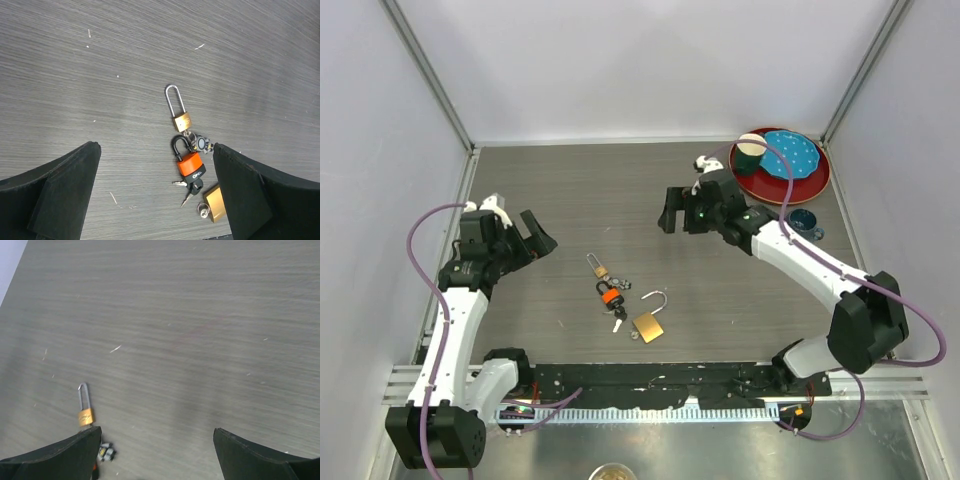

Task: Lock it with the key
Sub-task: Pick up the lock from the center of the board.

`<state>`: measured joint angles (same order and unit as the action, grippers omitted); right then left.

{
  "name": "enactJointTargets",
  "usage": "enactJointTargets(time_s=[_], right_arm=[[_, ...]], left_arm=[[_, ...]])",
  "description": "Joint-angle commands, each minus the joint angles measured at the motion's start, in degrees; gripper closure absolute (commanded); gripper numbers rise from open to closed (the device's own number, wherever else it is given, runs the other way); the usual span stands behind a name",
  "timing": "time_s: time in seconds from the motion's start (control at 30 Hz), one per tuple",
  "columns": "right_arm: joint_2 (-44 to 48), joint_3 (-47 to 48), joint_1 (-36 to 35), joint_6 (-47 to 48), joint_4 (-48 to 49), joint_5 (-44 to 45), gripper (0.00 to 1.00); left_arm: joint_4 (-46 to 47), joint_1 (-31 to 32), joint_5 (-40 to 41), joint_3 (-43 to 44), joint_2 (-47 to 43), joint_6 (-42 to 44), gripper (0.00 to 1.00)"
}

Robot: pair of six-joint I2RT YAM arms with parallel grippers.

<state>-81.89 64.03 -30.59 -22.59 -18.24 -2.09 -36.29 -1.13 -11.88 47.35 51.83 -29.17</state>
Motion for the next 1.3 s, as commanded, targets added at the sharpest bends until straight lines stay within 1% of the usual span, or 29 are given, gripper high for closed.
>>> enactJointTargets(time_s=[0.0, 0.07, 0.13, 0.3, 0.33, 0.37, 0.43, 0.5, 0.53, 0.57, 0.6, 0.67, 0.73, 0.87, 0.9, 0.97, 1.13, 1.27], right_arm=[[-1.3, 0.8, -3.3, -1.4, 1.3, -1.5, 0.0], [-2.0, 1.6, -4.2, -1.5, 0.9, -1.9, 0.0], [-2.4, 1.9, -4.4, -1.5, 0.9, -2.1, 0.0], [-2.5, 1.8, -4.4, -1.0, 0.5, -2.6, 0.0], [-2.2, 1.6, -4.4, -0.9, 0.3, -2.6, 0.0], [-2.2, 1.2, -4.5, -0.9, 0.3, -2.7, 0.0], [-2.5, 1.0, -4.5, -0.9, 0.4, -3.3, 0.0], [-2.7, 0.7, -4.5, -1.1, 0.4, -4.2, 0.0], [-3.0, 0.5, -4.5, -1.1, 0.3, -4.4, 0.0], [-3.2, 0.0, -4.5, -1.5, 0.5, -4.7, 0.0], [-3.4, 0.0, -4.5, -1.5, 0.5, -5.1, 0.0], [-3.9, -0.1, -4.5, -1.8, 0.5, -5.6, 0.0], [-4.1, -0.1, -4.5, -2.2, 0.4, -6.3, 0.0], [-4.9, 0.0, -4.4, -2.7, 0.4, -6.4, 0.0], [-4.9, 0.0, -4.5, -3.1, 0.5, -6.4, 0.0], [-4.9, 0.2, -4.4, -3.1, 0.2, -6.6, 0.0], [-4.9, 1.2, -4.6, -1.2, -2.1, -4.4, 0.01], [-4.6, 1.8, -4.5, -0.6, -3.7, -3.0, 0.0]], left_arm=[[0.3, 0.1, -0.9, -0.3, -0.6, -1.3, 0.0], [-1.3, 0.0, -1.2, -0.2, -0.1, -0.8, 0.0], [-2.2, 0.1, -3.6, -0.3, 0.8, -0.2, 0.0], [0.7, 0.1, -10.6, -2.8, 3.4, -3.2, 0.0], [1.1, 0.2, -13.9, -3.1, 5.3, -3.9, 0.0], [2.1, 0.2, -15.2, -3.5, 6.8, -4.6, 0.0], [1.4, 0.3, -17.1, -3.3, 10.9, -5.2, 0.0], [3.2, 0.3, -17.8, -3.9, 13.4, -6.2, 0.0], [4.3, 0.3, -18.7, -4.3, 14.9, -6.6, 0.02], [7.2, 0.5, -21.0, -4.6, 17.5, -7.1, 0.12], [7.5, 0.6, -20.5, -4.5, 19.0, -8.1, 0.15], [9.4, 3.7, -20.2, -4.0, 22.8, -8.4, 0.15], [10.8, 5.0, -19.9, -3.1, 25.1, -8.8, 0.16], [14.9, 8.9, -20.9, -1.3, 33.1, -10.3, 0.23], [15.0, 9.6, -20.1, 0.0, 36.5, -10.1, 0.24], [14.6, 11.0, -18.6, 1.5, 39.2, -9.0, 0.25], [14.2, 11.2, -13.7, 5.6, 46.3, -7.5, 0.25], [14.6, 11.4, -11.4, 9.9, 49.8, -7.6, 0.25]])
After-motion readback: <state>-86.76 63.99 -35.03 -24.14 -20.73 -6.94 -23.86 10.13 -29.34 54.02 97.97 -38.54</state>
